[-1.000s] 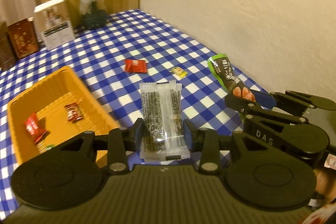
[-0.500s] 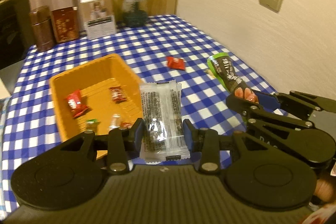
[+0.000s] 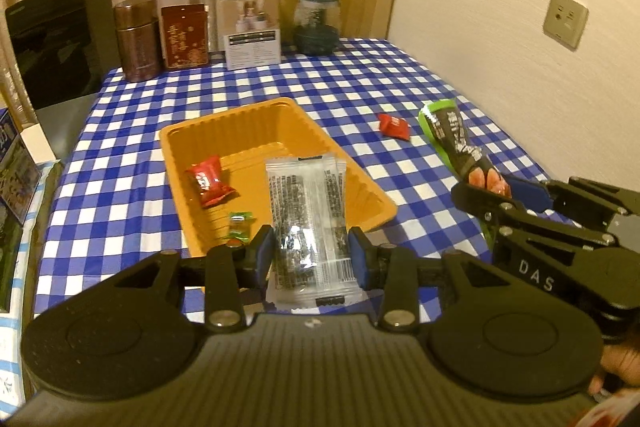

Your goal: Organize snacks

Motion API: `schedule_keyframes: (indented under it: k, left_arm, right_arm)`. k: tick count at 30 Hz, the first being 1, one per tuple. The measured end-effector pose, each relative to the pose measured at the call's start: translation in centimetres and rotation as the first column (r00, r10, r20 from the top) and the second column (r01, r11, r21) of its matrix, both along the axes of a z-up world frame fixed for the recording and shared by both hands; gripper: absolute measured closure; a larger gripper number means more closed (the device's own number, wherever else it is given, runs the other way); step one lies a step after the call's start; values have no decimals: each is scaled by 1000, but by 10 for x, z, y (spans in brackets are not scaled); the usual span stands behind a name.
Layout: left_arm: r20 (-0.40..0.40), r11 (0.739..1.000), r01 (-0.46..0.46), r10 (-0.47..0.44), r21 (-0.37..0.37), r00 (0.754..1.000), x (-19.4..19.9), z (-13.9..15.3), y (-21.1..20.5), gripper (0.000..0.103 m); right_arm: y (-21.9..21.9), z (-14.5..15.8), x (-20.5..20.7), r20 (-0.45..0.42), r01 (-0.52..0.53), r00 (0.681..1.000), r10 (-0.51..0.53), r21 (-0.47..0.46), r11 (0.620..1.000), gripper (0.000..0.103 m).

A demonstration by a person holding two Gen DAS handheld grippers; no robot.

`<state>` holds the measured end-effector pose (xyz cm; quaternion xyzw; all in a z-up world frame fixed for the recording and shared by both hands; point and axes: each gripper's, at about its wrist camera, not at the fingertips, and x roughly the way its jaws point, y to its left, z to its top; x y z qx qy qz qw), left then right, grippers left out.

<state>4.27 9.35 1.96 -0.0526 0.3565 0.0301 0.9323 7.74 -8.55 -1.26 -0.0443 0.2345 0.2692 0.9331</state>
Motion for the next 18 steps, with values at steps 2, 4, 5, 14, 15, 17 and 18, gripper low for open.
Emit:
schedule_keyframes:
  k: [2,4,5,14,15,17,18]
  left_arm:
    - [0,1000,-11,11,-5,1000,1,-2,5,67]
    - [-3,1000,-19,19,-12,1000,3,-4,9,67]
    - [-4,1000,-23,23,-15,1000,4,-5,11,67]
    - [-20,998,-55,55,-33,998,17,-13,24,67]
    - [-20,998,-58,58,-35,998,18,-13,26,67]
    - [-23,997,-67,66,-42,998,22,-15,29,67]
    - [-23,997,-70,69,-44,997,24,-15,30,67]
  right_arm:
    - [5,-3,1,-3,-9,1000,9,-6,1000,73]
    - [11,-5,3,-8,-18,1000,18,-10,1000,73]
    - [13,-6,4,-10,-23,1000,22,-12,1000,73]
    - [34,-13,21,-29,-56,998,56,-24,998,73]
    - [36,-14,22,-30,-59,998,58,-24,998,73]
    - [41,-15,27,-31,-66,997,65,-25,998,73]
    - [44,-15,30,-32,-69,997,68,-26,997,73]
